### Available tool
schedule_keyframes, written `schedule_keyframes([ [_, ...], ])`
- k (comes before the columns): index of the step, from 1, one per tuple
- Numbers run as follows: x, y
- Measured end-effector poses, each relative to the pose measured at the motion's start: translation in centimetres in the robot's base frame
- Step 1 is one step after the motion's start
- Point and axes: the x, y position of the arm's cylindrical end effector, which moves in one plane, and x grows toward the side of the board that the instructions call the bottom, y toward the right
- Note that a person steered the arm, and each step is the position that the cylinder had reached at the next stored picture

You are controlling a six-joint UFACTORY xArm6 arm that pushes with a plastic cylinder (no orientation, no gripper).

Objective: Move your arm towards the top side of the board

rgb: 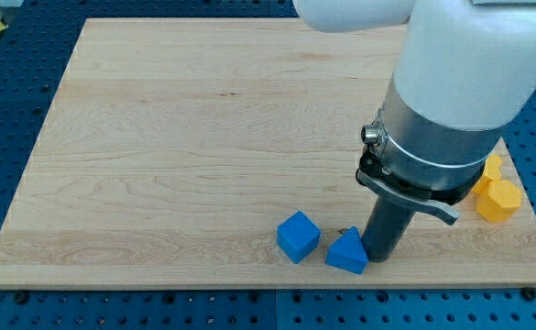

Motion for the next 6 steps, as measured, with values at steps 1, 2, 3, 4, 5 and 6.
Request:
schedule_keyframes([
  [1,-0.1,0.0],
  [2,-2.2,0.4],
  [3,-4.4,0.9],
  [4,-6.9,1.7],
  [5,-9.5,2.1],
  [6,-9.8,2.1],
])
